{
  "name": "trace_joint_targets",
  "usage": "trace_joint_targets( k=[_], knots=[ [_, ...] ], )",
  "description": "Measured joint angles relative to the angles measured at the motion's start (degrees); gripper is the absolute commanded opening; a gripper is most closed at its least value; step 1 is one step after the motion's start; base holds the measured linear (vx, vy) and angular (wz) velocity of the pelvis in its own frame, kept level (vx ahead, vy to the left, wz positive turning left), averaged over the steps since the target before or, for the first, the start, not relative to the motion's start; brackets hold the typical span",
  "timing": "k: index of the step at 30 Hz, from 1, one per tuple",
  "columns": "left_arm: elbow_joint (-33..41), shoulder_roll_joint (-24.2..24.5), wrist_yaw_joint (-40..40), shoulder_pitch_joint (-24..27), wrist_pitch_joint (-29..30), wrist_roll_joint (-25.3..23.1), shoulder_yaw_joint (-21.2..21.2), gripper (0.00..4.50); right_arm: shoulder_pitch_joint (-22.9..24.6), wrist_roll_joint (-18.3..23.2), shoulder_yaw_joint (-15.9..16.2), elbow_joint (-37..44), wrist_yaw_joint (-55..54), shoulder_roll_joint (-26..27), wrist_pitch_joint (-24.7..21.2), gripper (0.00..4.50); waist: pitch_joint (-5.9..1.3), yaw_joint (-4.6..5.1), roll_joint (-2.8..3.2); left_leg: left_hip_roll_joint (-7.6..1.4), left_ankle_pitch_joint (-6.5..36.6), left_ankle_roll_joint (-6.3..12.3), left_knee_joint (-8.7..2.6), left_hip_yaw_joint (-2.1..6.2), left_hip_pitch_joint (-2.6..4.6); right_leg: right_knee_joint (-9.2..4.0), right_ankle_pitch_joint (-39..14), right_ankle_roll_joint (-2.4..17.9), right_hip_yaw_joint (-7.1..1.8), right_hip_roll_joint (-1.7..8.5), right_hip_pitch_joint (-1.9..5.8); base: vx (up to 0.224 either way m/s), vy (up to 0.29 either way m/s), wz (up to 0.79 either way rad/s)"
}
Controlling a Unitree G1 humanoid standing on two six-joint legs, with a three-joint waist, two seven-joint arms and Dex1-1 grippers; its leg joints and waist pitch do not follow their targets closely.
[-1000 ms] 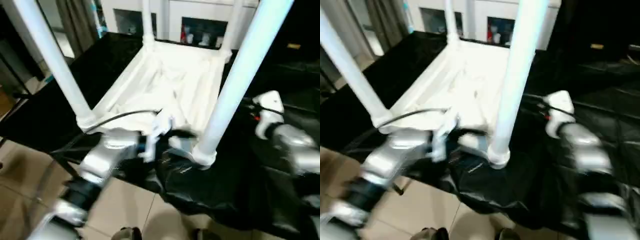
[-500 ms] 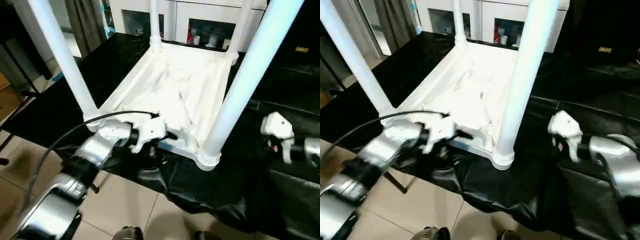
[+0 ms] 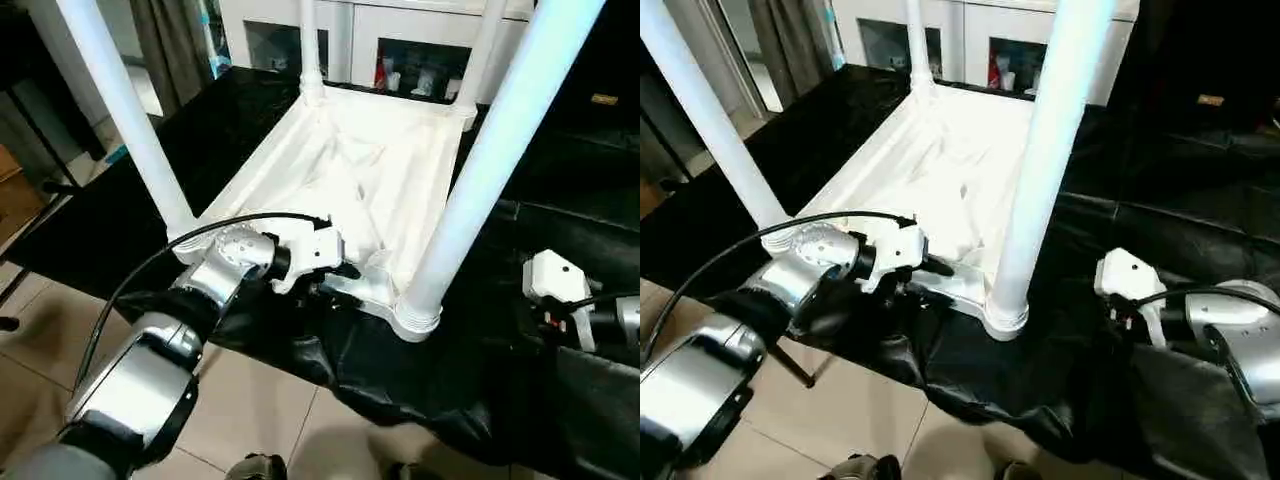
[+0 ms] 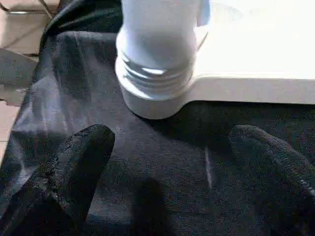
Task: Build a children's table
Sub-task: Rotate table base
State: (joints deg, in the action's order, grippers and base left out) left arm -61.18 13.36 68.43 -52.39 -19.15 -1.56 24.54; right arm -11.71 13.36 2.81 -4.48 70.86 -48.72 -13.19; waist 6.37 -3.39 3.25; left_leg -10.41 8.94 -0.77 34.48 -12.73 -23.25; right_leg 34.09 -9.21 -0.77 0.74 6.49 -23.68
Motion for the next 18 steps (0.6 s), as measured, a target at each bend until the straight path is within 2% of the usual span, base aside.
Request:
trace_joint_targets(
  k=[4, 10, 14, 15, 18],
  knots=[
    [-1.7, -0.6, 0.5, -0.3, -0.6, -0.9, 0.1, 1.70, 0.5, 0.0, 0.0, 0.3, 0.3, -0.2, -0.3, 4.34, 0.00, 0.08, 0.00, 0.00, 0.0, 0.00, -0.01, 0.00, 0.00, 0.00, 0.0, 0.0, 0.01, 0.01, -0.01, 0.000, 0.000, 0.00],
    [-4.5, -1.4, 2.4, -1.9, -0.5, -2.7, 0.2, 1.15, 0.7, 0.0, 0.0, 1.9, 0.2, -0.4, -0.8, 4.34, 0.00, 0.02, 0.00, 0.00, 0.0, -0.01, -0.04, 0.00, 0.01, -0.02, 0.0, 0.0, 0.02, 0.02, 0.00, 0.000, 0.000, 0.00],
    [-4.8, -1.7, 3.3, -2.7, 1.7, -3.0, 0.2, 0.92, 0.7, 0.0, 0.1, 1.9, 0.1, -0.4, -1.5, 4.34, 0.00, 0.07, 0.00, 0.00, 0.0, -0.01, -0.05, 0.00, 0.02, -0.05, 0.0, 0.0, 0.02, 0.02, -0.01, 0.000, 0.000, 0.00],
    [-4.8, -1.9, 3.5, -3.0, 3.2, -3.4, 0.2, 0.70, 0.7, 0.0, 0.1, 1.9, -0.2, -0.4, -1.6, 4.34, 0.00, 0.05, 0.00, 0.00, 0.0, -0.01, -0.07, -0.01, 0.02, -0.06, 0.0, 0.0, 0.02, 0.02, -0.01, 0.000, 0.000, 0.00],
    [-4.5, -2.7, 3.9, -3.9, 7.0, -4.4, 0.2, 0.55, 0.7, -0.1, 0.1, 1.9, -1.4, 0.4, -1.7, 4.34, -0.01, 0.05, 0.01, 0.00, 0.0, 0.00, -0.07, -0.03, 0.03, -0.10, 0.0, 0.0, 0.01, 0.03, 0.01, 0.000, 0.000, 0.00]
  ],
)
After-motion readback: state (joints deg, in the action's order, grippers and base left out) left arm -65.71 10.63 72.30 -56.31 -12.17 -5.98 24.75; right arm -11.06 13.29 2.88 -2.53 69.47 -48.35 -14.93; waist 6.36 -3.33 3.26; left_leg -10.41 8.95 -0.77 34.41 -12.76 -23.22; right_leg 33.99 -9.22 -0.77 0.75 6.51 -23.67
